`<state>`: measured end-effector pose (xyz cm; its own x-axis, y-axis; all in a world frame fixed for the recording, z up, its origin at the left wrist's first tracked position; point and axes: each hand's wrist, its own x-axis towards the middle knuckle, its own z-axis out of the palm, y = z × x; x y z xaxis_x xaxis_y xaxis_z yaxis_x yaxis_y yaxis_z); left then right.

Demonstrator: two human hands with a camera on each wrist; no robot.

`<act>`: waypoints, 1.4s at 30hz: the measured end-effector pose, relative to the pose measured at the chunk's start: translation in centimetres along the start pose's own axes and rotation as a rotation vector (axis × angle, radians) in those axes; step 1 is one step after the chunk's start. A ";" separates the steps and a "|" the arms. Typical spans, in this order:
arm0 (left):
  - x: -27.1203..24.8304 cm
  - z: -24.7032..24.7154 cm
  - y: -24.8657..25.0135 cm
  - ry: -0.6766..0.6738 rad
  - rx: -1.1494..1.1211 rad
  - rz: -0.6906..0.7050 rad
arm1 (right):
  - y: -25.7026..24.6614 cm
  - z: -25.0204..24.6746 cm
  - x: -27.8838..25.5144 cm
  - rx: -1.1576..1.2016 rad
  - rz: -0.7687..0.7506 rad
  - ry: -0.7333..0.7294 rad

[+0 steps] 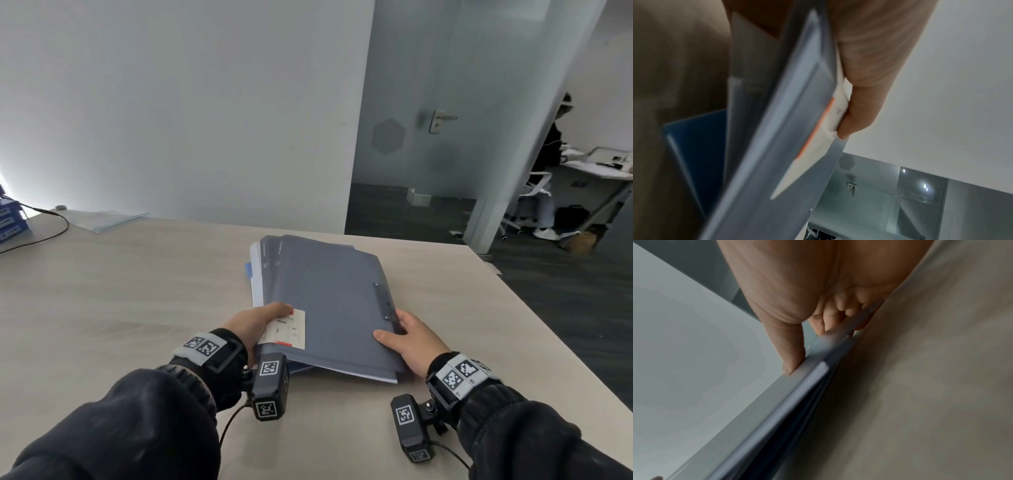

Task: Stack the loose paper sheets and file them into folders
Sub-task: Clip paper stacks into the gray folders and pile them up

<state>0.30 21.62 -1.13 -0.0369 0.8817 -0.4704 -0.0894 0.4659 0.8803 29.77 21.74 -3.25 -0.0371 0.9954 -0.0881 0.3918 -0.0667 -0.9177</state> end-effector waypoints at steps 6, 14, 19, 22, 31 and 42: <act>-4.1 -0.5 -3.7 0.060 -0.008 0.064 | 1.0 0.3 -5.1 -0.028 0.026 0.002; -10.5 -0.9 -5.6 0.008 -0.030 0.356 | 1.1 0.1 -8.6 0.117 0.067 0.043; -13.4 -1.8 -5.9 -0.131 0.020 0.479 | 1.0 0.3 -9.6 0.399 0.070 0.066; -14.1 -2.1 -6.1 -0.230 0.045 0.527 | 0.3 0.4 -10.8 0.660 0.077 0.032; -13.4 -3.0 -4.3 -0.208 0.177 0.664 | -4.1 -1.3 -12.6 0.605 -0.317 0.153; -15.8 -3.0 -4.6 -0.330 0.052 0.783 | -4.7 -0.8 -14.7 0.692 -0.472 0.038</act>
<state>-1.66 5.37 2.05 0.2237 0.9241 0.3100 -0.1125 -0.2915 0.9499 29.19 7.47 2.65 -0.0195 0.9301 0.3669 -0.3101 0.3432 -0.8866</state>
